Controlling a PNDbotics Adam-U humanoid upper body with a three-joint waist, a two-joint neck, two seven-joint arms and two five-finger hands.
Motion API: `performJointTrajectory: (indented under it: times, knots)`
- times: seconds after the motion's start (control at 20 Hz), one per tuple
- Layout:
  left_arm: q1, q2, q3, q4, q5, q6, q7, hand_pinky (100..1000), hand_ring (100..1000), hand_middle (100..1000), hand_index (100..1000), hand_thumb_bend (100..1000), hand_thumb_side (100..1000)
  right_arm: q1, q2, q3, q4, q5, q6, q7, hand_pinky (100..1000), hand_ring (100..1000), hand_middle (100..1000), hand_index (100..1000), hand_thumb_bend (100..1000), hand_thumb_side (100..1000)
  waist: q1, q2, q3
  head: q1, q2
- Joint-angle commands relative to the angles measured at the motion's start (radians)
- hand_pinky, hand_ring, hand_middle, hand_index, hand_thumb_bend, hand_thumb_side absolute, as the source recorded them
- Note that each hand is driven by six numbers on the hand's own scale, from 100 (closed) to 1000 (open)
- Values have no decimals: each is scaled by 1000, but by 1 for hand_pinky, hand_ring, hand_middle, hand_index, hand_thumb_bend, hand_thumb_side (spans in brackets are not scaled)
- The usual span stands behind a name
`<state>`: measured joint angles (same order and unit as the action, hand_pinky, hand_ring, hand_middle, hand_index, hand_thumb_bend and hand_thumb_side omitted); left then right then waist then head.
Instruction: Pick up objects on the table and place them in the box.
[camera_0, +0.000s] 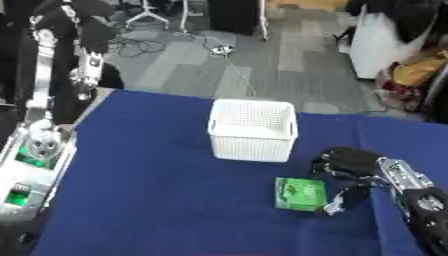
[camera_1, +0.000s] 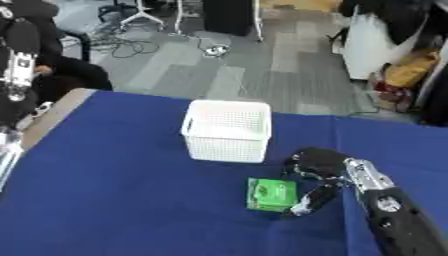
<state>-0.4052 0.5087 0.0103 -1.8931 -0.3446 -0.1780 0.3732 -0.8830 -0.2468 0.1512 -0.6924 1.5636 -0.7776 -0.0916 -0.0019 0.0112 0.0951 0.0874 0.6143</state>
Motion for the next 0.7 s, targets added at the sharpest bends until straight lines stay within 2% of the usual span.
performJointTrajectory:
  times: [0.05,0.35,0.7]
  knots:
    - [-11,15,7,-11,2,0,-2,400,531,642,687,173,958,-11,-4,-10,-10,53,24,-108,733,606,563,732,784,1000,5,-7,1,-8,-20]
    - [-15,12,6,-13,3,-1,-4,401,532,643,687,173,958,17,33,-20,14,149,78,-185,747,614,575,739,746,1000,6,-7,4,-7,-20]
    - [-15,12,6,-14,4,-1,-5,401,532,643,687,173,958,29,52,-27,35,171,88,-200,736,602,563,728,734,1000,6,-7,4,-4,-22]
